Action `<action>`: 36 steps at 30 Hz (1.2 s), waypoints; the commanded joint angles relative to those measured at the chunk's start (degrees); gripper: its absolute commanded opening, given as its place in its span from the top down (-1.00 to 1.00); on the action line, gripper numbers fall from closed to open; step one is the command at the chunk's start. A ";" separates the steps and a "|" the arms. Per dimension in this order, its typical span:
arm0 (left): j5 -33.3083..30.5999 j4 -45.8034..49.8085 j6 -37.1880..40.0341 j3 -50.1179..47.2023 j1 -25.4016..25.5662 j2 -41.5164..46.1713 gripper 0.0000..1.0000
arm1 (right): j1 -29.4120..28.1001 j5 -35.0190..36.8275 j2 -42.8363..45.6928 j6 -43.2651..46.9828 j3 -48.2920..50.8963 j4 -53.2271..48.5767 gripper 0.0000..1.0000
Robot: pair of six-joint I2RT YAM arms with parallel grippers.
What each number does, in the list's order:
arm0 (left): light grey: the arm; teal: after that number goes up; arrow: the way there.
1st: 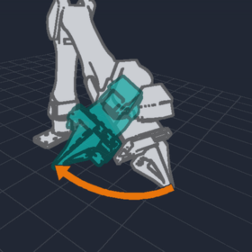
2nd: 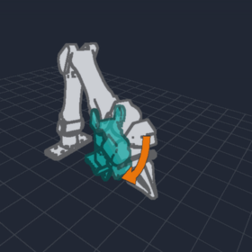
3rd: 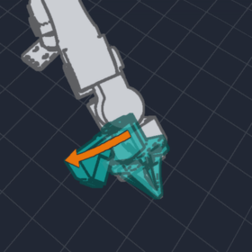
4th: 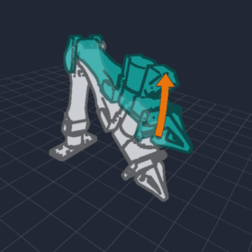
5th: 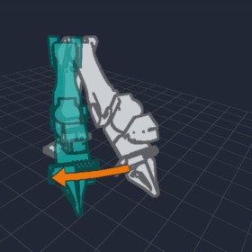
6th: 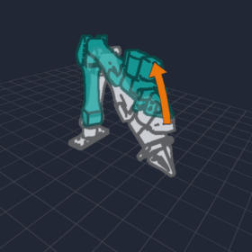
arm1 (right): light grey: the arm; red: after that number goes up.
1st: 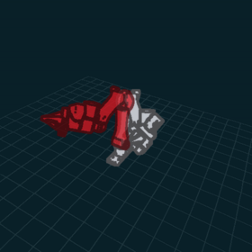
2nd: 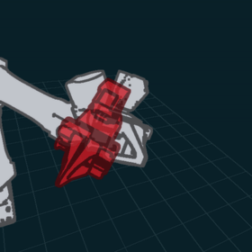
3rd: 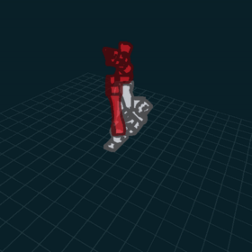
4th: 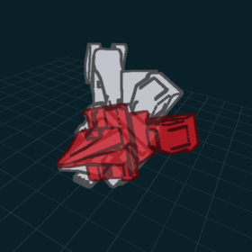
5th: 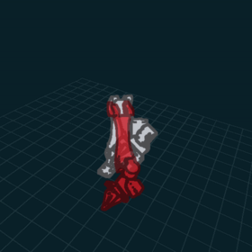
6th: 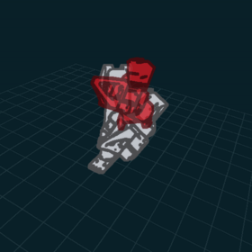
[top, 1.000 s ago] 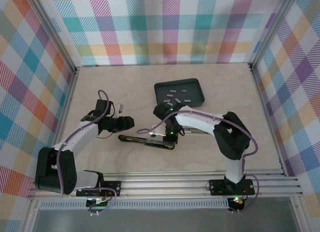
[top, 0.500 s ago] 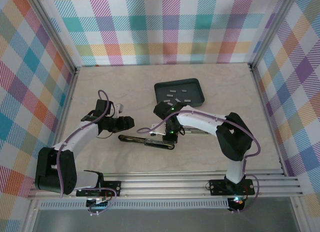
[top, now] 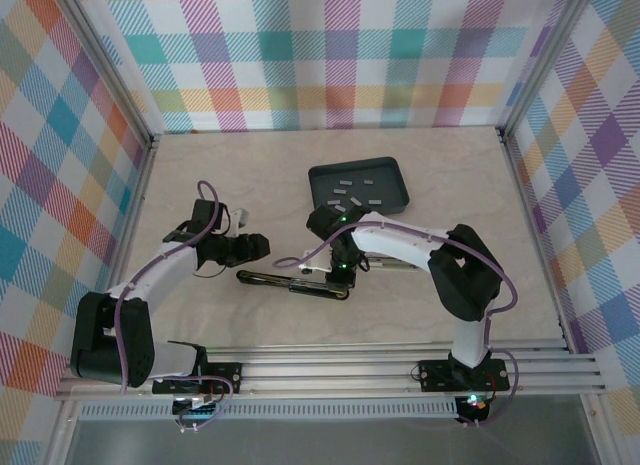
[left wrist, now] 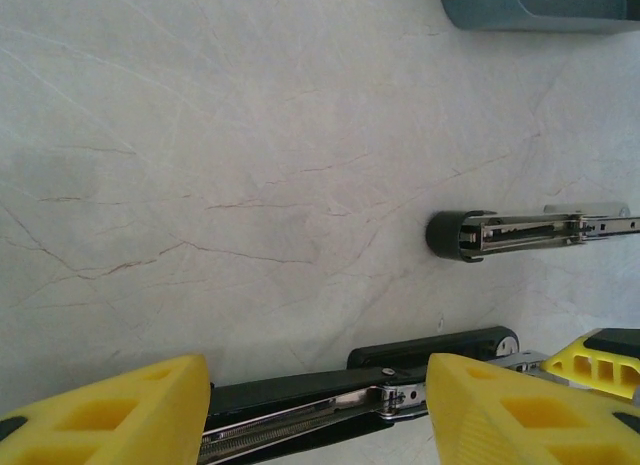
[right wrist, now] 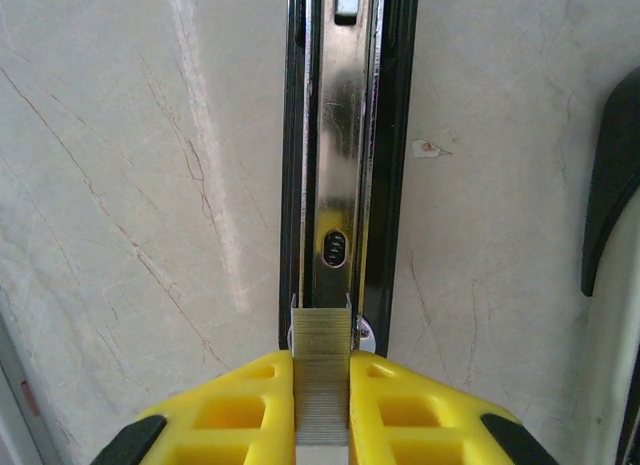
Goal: Load the staples into the stapler
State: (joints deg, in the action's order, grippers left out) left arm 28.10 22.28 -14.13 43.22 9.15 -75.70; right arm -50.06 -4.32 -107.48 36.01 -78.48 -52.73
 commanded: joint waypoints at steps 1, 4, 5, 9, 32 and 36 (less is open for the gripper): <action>1.92 -0.50 0.16 0.52 -0.94 -0.41 -0.19 | -0.23 0.17 -1.25 -0.15 -1.07 -1.18 0.69; 2.03 -0.56 0.10 0.41 -0.97 -0.33 -0.19 | -0.22 -0.04 -1.37 -0.15 -1.09 -1.27 0.69; 2.00 -0.61 0.07 0.46 -0.90 -0.37 -0.19 | -0.22 -0.09 -1.37 -0.09 -1.07 -1.32 0.69; 1.92 -0.66 0.07 0.40 -0.95 -0.38 -0.19 | -0.22 -0.02 -1.37 -0.14 -0.81 -1.30 0.69; 1.19 -0.45 0.15 0.36 -0.93 -0.17 -0.19 | -0.21 -0.43 -1.52 -0.24 -0.88 -1.03 0.61; 1.09 -0.43 0.12 0.42 -0.97 -0.10 -0.19 | -0.21 -0.52 -1.41 -0.24 -0.82 -1.14 0.59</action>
State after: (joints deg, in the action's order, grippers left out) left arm 29.06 22.26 -14.13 43.22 9.15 -75.70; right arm -50.06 -4.08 -107.98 36.01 -78.65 -52.77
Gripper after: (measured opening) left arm 0.597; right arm 0.202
